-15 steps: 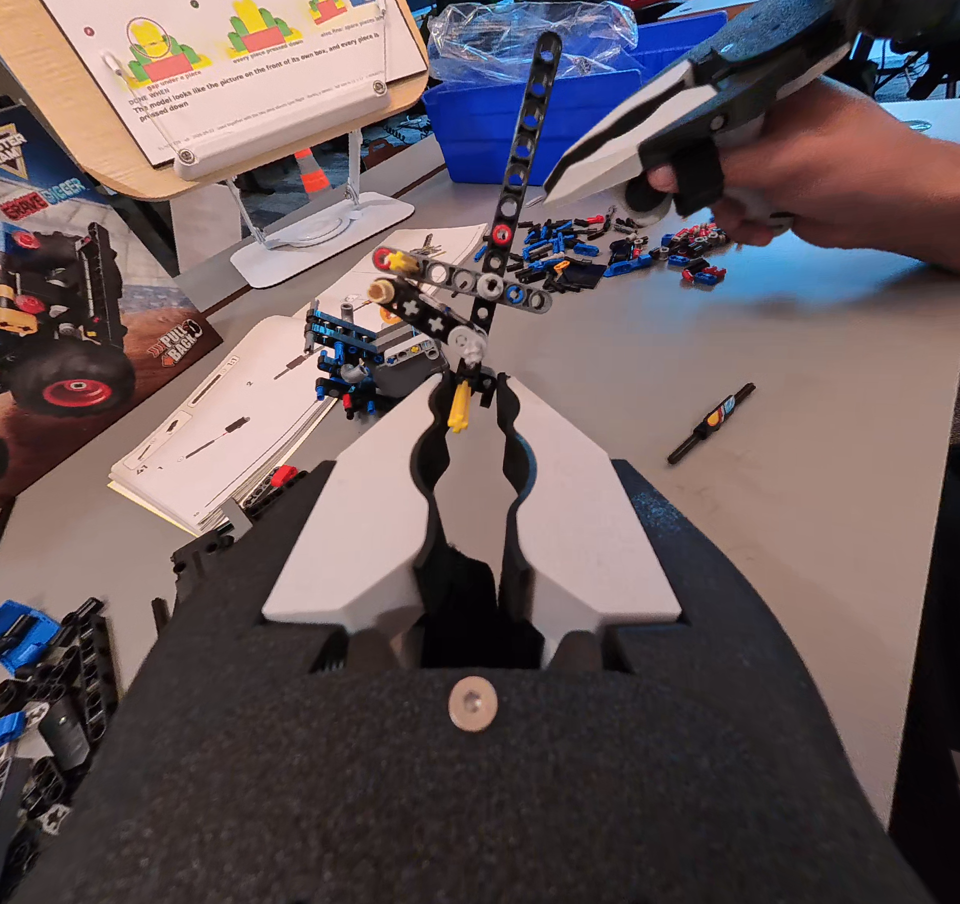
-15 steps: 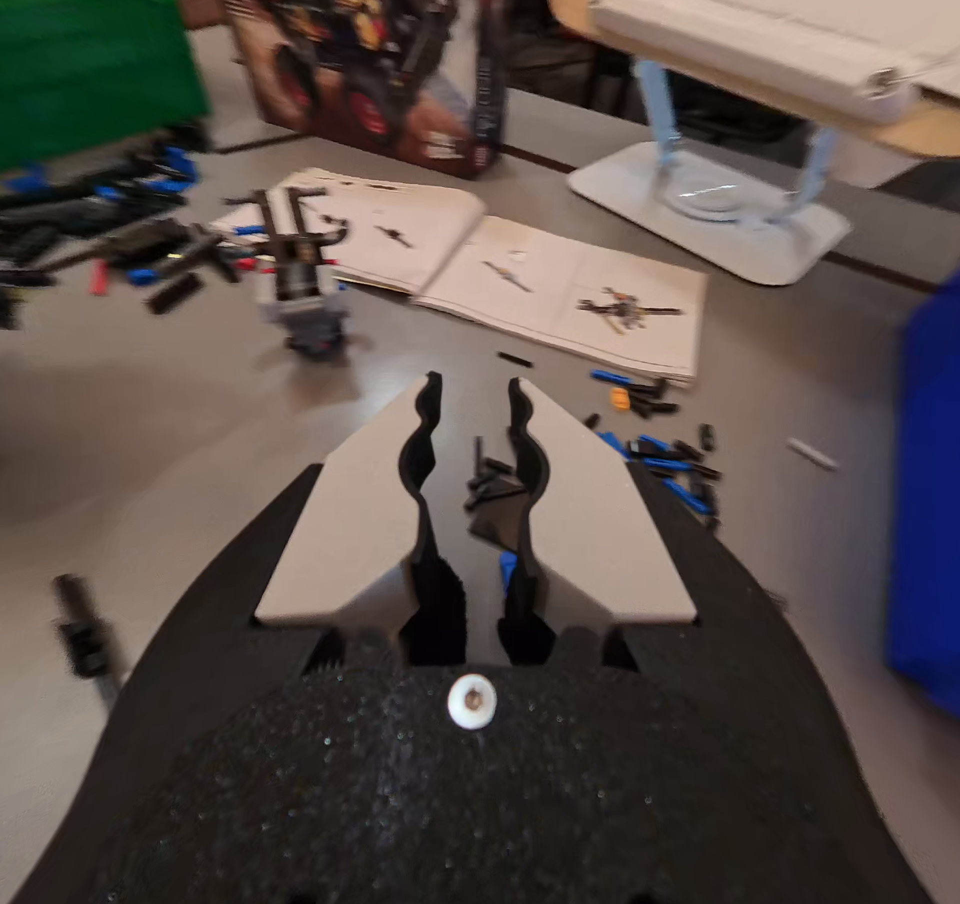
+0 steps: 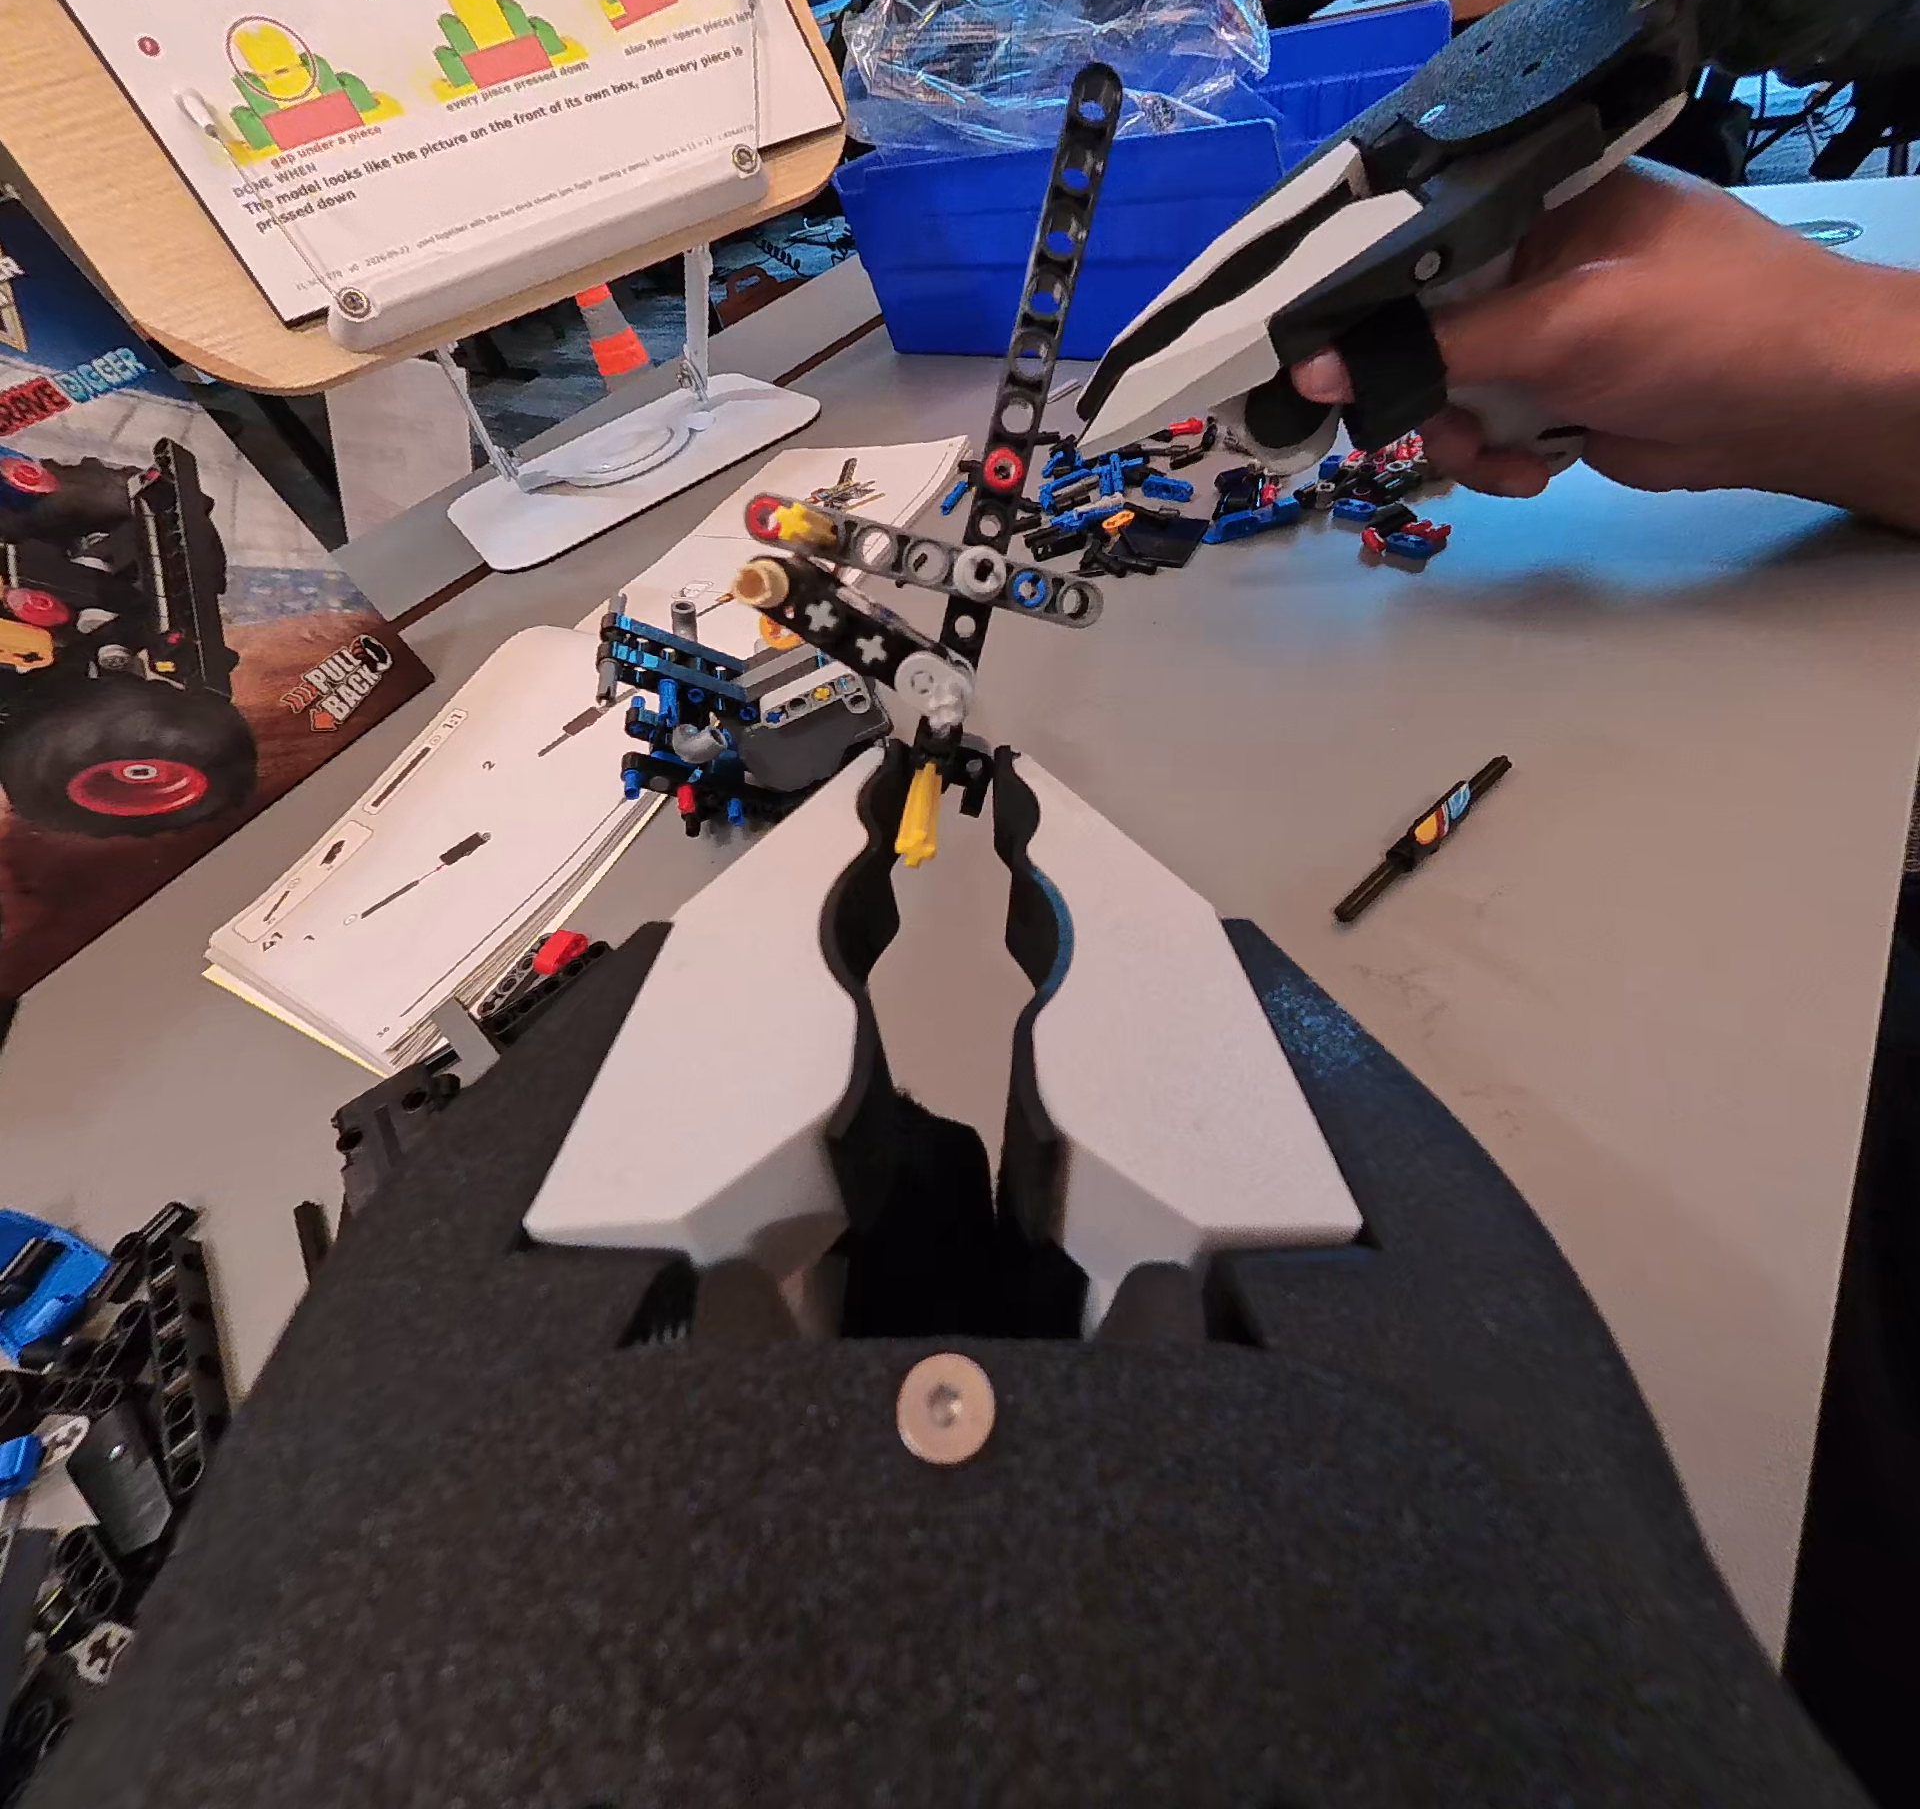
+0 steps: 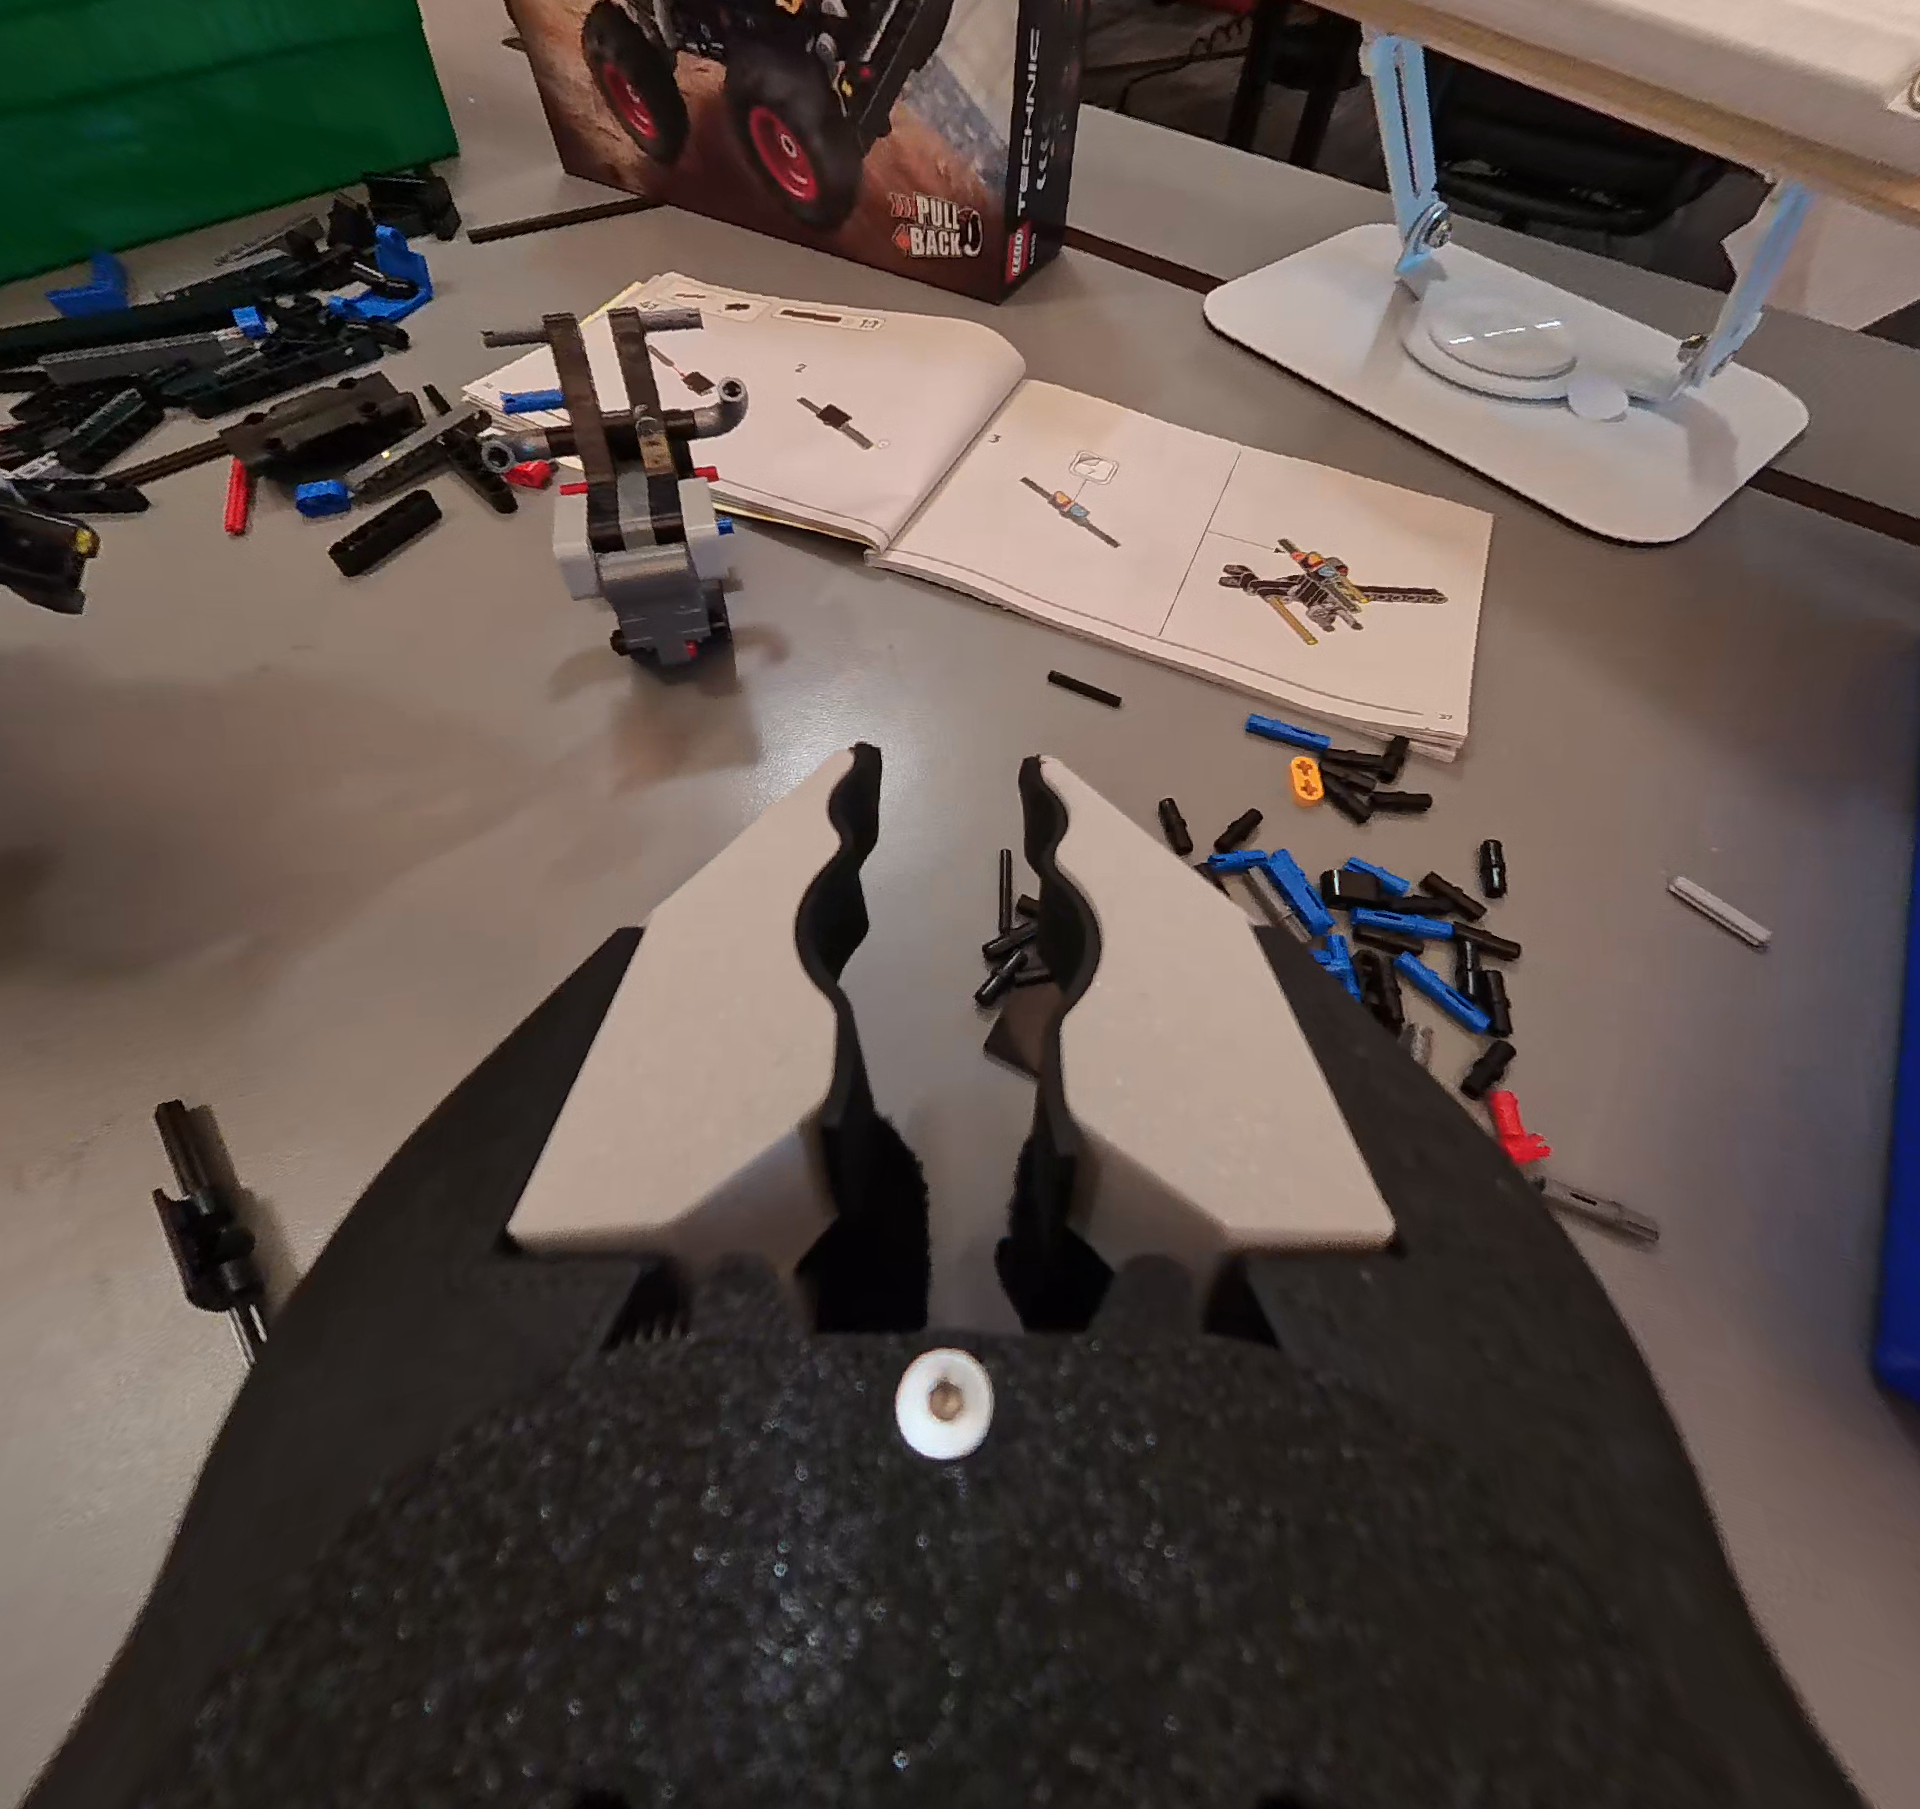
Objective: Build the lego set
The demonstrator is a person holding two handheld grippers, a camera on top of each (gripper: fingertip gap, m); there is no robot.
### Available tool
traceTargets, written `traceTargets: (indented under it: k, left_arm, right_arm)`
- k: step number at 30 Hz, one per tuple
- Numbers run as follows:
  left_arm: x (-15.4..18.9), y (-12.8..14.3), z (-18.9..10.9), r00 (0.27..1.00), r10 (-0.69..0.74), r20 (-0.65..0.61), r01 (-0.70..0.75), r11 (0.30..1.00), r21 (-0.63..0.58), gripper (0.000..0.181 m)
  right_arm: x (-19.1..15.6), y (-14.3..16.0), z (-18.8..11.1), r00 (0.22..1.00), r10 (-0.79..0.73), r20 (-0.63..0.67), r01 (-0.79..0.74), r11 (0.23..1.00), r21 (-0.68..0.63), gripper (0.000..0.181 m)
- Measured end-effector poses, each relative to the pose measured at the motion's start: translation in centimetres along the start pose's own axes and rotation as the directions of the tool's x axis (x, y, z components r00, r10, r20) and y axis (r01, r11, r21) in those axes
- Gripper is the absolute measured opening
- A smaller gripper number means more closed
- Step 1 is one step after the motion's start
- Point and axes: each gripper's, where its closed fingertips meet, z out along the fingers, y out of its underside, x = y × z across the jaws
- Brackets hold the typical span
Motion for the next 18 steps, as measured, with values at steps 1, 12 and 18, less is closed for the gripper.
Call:
traceTargets:
  k: [1,12,18]
  left_arm:
    - [0.0,0.0,0.0,1.0,0.0,-0.001,0.0,1.0,-0.001,0.014]
    - [0.1,0.0,0.1,1.0,0.013,0.0,-0.013,1.0,-0.002,0.014]
    - [0.4,-0.2,0.2,0.996,0.085,0.011,-0.085,0.996,0.025,0.013]
  right_arm:
    - [0.0,0.0,0.0,1.0,-0.001,0.001,0.001,1.0,-0.002,0.027]
    - [-0.7,0.1,0.1,0.999,0.011,0.047,-0.01,1.0,-0.004,0.026]
    - [-1.9,-0.3,0.0,0.995,-0.012,0.1,0.01,1.0,0.022,0.025]
